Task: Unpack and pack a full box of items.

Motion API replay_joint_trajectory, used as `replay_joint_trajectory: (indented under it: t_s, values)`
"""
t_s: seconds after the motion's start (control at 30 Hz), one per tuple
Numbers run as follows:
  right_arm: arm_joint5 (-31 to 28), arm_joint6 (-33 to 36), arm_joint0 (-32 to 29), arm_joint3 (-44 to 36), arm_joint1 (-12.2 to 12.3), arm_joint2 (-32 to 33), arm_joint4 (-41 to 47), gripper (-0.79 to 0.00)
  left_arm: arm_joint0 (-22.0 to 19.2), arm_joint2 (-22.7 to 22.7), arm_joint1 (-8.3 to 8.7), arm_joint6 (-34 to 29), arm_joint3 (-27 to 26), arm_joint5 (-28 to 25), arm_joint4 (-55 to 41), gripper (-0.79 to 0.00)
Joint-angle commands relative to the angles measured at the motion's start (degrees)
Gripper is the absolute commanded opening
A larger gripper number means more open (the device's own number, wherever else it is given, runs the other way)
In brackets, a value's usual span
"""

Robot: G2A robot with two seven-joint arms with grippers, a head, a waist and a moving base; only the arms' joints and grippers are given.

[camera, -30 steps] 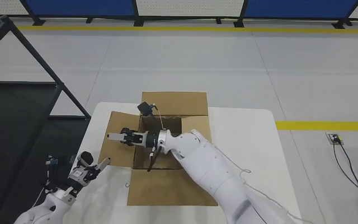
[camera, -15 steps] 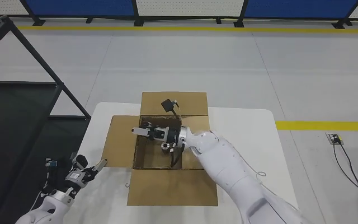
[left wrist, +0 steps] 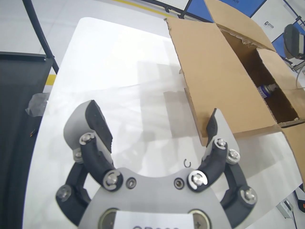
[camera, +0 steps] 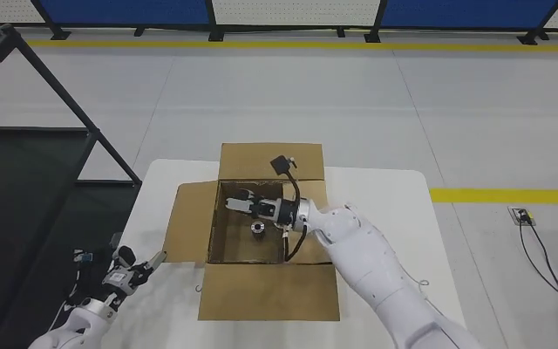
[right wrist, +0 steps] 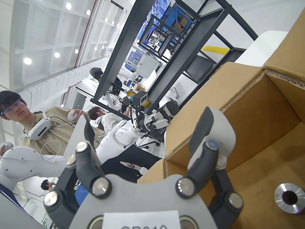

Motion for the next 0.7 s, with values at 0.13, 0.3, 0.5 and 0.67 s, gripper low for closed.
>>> replay_joint_trajectory:
  t_s: [0.13,0.3,0.5,0.67]
  values:
    - [3.37,0.76,-2.93,-5.92,1.49,1.90,-1.18,0.000,-1.04,1.03,-0.12,-0.80,0.86,0.32,0.30,0.000]
    - [5.16,0.68,-4.68,-9.54,2.39,3.20,-2.15,0.000,-1.73,1.29,-0.18,-1.02,1.95,0.28,0.31,0.000]
    - [6.48,1.16,-6.24,-12.46,3.28,4.60,-2.42,0.000,-2.03,0.55,-0.16,-0.72,1.54,-0.03,0.11,0.000]
    - [7.19,1.86,-6.99,-13.38,3.92,5.75,-1.88,0.000,-0.36,-1.50,-0.16,1.53,-2.26,-0.66,-0.75,0.000]
